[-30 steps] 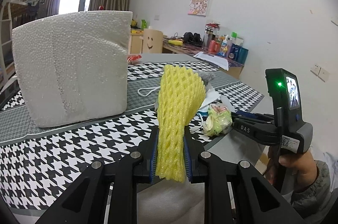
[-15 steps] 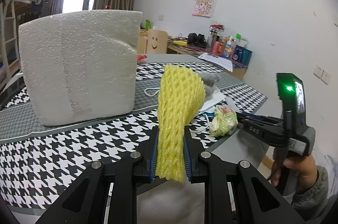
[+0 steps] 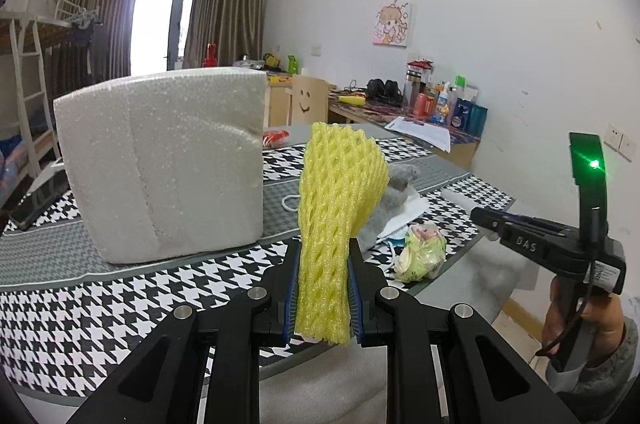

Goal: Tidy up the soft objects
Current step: 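Carry the yellow net and white roller with both grippers over the foam box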

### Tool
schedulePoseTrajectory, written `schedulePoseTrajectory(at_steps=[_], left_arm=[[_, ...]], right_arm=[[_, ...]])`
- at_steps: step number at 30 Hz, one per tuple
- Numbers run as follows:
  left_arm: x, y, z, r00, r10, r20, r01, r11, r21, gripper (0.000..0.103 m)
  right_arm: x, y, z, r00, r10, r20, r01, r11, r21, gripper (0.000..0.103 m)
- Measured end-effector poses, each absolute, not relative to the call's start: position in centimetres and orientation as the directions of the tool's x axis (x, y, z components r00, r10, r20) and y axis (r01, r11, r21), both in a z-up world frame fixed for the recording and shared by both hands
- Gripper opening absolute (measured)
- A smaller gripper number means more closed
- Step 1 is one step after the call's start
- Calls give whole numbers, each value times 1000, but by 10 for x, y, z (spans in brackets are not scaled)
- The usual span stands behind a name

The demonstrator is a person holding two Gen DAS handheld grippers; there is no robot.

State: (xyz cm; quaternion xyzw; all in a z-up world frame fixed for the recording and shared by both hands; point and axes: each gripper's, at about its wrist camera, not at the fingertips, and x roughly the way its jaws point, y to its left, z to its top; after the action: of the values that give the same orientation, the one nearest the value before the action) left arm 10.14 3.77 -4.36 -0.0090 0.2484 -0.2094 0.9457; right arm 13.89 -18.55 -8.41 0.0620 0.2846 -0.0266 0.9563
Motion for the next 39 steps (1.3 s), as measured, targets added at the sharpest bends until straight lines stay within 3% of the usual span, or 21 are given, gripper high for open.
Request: schedulePoseTrajectory(at_steps=[9,23,32,39], left_arm=[[101,32,-23,830,-364,-423,357,929,-100,21],[80,60,12,921,-193,-340,189,981,-45,21],[65,89,14,939,-73,-335,61,997,-47,22],[61,105,12,942,-55,-332,36,997,-64,22]], right_arm=[[133,-182,-63,868,21,-497,30,995,94,16],[133,-134,-24,891,240,-386,-225,971,85,17],[127,-96,-10,859,377,-347,-378,923,66,17],[124,-80,-6,842,419,-340,-430,902,45,17]])
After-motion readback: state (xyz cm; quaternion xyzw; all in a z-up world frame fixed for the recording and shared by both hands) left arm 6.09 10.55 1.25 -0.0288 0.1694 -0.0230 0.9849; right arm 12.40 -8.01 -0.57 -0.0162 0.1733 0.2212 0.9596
